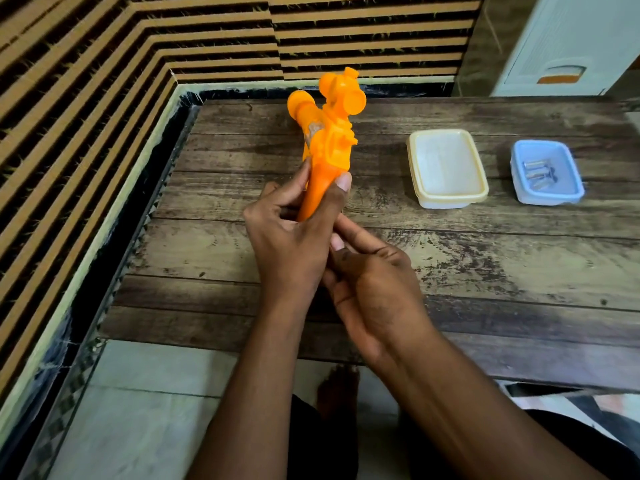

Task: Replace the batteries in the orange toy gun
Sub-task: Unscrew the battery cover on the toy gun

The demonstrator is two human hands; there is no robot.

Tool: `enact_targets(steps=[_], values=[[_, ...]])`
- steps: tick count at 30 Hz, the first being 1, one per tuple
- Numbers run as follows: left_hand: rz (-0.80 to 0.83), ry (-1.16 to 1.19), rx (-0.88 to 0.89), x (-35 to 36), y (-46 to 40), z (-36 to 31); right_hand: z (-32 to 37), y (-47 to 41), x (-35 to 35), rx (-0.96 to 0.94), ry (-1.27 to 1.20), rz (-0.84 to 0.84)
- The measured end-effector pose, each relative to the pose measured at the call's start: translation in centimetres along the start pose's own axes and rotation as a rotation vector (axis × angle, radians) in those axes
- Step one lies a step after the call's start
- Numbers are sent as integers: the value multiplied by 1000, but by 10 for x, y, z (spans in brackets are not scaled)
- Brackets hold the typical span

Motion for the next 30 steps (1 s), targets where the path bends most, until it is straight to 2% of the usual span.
enact_targets(steps=[11,22,30], values=[[-9,-26,-19,-1,-1,5,1,-2,0,-23,28,-18],[21,-123,83,0,1,4,7,0,-2,-45,101,-33],[34,-295,208,5,3,7,11,-5,-5,83,-7,-81]])
Point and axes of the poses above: each hand's wrist, its own y-axis away from the middle knuckle, its own x-axis out of the palm, z = x × y, the point moved 1 cm from there along -y, towards the middle knuckle, and after that the axes turned 12 degrees about -z, right-handed, at the moved point
